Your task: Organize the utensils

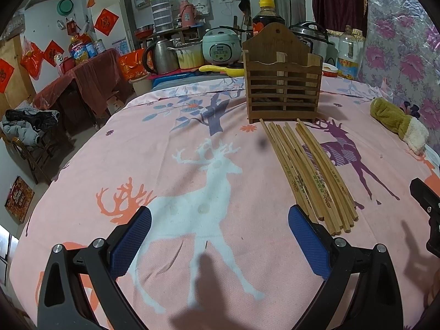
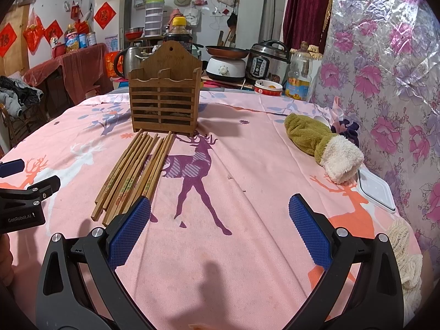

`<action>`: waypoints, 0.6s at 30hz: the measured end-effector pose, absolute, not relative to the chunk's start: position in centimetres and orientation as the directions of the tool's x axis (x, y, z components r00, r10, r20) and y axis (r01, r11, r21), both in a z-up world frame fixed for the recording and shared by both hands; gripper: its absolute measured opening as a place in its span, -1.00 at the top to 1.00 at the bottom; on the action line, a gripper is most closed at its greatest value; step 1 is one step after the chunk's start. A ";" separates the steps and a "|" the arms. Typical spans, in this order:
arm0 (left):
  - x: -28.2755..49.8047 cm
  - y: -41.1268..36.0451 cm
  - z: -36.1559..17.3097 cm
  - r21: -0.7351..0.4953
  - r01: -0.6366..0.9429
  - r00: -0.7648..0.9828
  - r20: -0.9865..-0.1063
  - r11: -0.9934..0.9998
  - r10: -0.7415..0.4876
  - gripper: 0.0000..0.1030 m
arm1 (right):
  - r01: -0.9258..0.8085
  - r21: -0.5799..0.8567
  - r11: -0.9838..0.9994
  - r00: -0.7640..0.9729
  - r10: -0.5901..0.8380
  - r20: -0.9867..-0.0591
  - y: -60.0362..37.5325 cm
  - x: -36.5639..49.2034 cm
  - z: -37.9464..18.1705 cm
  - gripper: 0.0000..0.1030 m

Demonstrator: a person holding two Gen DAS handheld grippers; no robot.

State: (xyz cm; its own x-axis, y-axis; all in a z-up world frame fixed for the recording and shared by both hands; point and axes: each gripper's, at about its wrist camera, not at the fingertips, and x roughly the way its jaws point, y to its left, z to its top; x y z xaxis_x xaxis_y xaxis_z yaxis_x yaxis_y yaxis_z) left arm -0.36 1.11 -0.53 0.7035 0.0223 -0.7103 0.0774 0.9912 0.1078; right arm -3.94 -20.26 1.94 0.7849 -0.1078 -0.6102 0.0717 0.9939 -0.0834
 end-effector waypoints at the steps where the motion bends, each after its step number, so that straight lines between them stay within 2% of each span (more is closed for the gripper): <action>1: -0.2 1.1 -0.4 0.108 0.077 0.704 -0.710 0.991 0.023 -0.89 | 0.072 -0.083 0.994 0.785 -0.108 -0.610 -20.2 -3.9 1.9 -0.88; 18: -0.2 1.1 -0.4 0.107 0.077 0.702 -0.712 0.991 0.022 -0.89 | 0.072 -0.084 0.994 0.784 -0.108 -0.612 -20.2 -3.9 1.8 -0.88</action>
